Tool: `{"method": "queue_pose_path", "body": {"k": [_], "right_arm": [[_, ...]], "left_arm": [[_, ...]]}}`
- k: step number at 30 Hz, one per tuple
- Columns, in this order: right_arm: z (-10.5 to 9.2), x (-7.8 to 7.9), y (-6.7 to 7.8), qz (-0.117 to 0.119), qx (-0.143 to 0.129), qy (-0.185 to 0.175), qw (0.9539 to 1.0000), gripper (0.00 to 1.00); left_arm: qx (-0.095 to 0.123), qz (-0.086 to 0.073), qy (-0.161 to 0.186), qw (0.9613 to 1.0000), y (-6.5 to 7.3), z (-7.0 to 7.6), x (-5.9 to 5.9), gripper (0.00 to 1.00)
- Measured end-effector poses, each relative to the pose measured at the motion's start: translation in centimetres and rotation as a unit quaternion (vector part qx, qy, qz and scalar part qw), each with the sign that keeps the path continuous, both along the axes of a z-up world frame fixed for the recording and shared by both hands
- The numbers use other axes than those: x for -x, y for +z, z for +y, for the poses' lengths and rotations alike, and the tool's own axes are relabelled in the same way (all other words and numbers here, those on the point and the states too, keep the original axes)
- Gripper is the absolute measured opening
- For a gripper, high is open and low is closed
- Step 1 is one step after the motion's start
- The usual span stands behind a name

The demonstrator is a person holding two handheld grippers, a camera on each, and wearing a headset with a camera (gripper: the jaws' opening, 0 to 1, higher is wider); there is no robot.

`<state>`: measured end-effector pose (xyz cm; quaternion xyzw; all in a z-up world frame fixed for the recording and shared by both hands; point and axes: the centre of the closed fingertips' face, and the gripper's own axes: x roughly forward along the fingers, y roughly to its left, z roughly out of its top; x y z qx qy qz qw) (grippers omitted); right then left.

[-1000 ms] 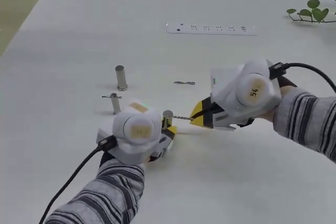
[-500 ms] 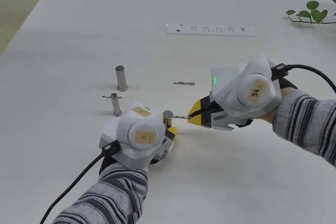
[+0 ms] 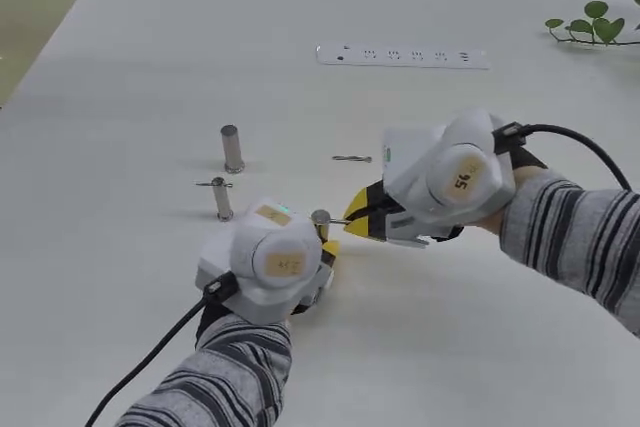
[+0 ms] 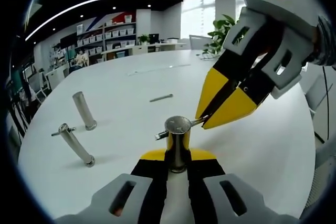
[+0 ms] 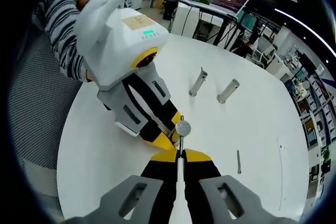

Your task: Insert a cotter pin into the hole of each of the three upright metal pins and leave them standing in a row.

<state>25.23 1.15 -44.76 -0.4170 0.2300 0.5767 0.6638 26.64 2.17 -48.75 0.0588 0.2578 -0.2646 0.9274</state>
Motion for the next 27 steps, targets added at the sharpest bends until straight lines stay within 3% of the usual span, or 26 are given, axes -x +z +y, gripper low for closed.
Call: {"method": "queue_pose_path", "body": {"k": [8, 14, 18, 27], "right_arm": [[0.3, 0.0, -0.2, 0.004, -0.004, -0.006, 1.0, 0.0], [-0.5, 0.0, 0.3, 0.009, -0.012, -0.023, 0.9996, 0.1], [-0.7, 0.1, 0.7, 0.02, -0.034, -0.04, 0.9984, 0.05], [-0.1, 0.1, 0.7, 0.025, -0.044, -0.038, 0.998, 0.0]], "left_arm": [[-0.002, 0.0, 0.004, 1.0, 0.0, 0.0, 0.0, 0.1], [-0.005, 0.0, 0.006, 1.0, -0.1, 0.0, 0.0, 0.1], [-0.004, 0.001, 0.007, 1.0, -0.1, 0.0, 0.0, 0.1], [-0.004, 0.002, 0.01, 0.9999, -0.1, 0.1, 0.0, 0.1]]}}
